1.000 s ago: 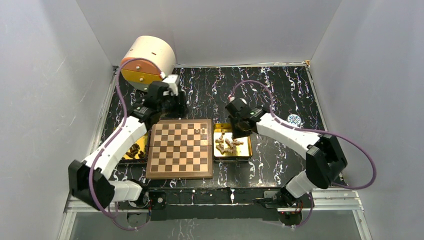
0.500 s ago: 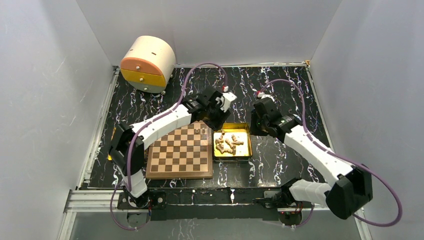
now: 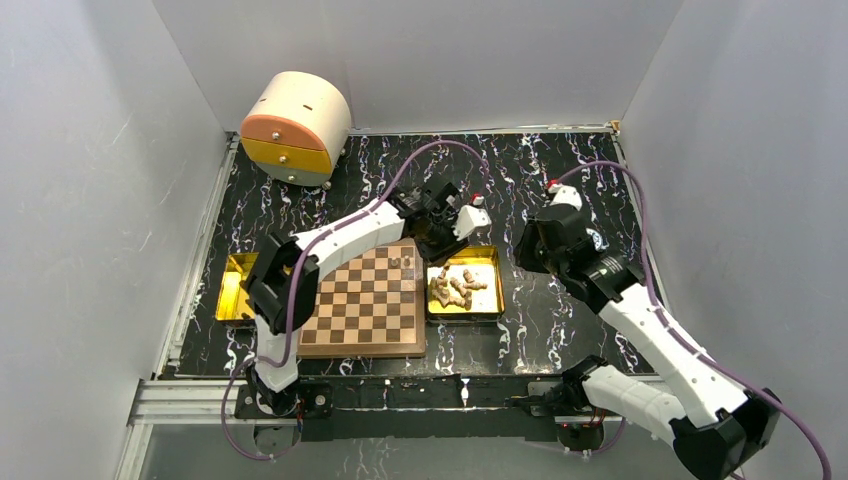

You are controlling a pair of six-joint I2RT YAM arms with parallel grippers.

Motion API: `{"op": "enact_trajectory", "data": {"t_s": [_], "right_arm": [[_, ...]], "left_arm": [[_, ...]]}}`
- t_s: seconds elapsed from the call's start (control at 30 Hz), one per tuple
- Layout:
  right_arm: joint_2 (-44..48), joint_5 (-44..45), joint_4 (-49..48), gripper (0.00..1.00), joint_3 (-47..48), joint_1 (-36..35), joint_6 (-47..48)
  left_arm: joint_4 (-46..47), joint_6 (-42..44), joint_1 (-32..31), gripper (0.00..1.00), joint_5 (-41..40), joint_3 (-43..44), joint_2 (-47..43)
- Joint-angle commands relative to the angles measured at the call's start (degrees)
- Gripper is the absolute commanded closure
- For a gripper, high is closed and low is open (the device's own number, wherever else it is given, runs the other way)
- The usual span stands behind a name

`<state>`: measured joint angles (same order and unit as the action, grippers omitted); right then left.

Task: Set up the chess pieces on the board
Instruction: Pick up the chess piece from the storage box.

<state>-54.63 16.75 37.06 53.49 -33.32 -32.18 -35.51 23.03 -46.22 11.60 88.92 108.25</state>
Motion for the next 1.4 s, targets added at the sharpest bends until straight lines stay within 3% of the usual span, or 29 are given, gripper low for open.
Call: {"op": "enact_trajectory", "data": {"t_s": [0.0,0.23,0.37,0.8,1.03,1.37], "right_arm": [[4.4,4.1,-2.2,0.7,0.1,0.3,-1.2],[5.8,5.1,-2.3,0.7,0.7,0.3,-0.6],[5.8,5.9,-1.5,0.7,1.2,0.3,-0.3],[6.4,5.5,-1.8,0.7,0.2,0.3,-0.6],[6.5,5.6,-1.8,0.7,0.2,0.3,-0.6],[5.5,5.1,-2.7,0.7,-0.7,0.4,-0.4]], "left_arm": [[-5.7,4.4,0.0,0.64,4.1,5.1,3.3],[-9.6,5.0,-1.5,0.7,-0.1,8.6,8.4],[-9.7,4.7,-1.9,0.66,-0.8,8.1,8.9],[-11.5,4.7,-3.6,0.67,-3.4,7.1,10.9],[-11.5,5.0,-3.8,0.72,-5.0,6.2,11.8],[-11.6,4.8,-4.0,0.87,-3.2,7.8,11.1]]}}
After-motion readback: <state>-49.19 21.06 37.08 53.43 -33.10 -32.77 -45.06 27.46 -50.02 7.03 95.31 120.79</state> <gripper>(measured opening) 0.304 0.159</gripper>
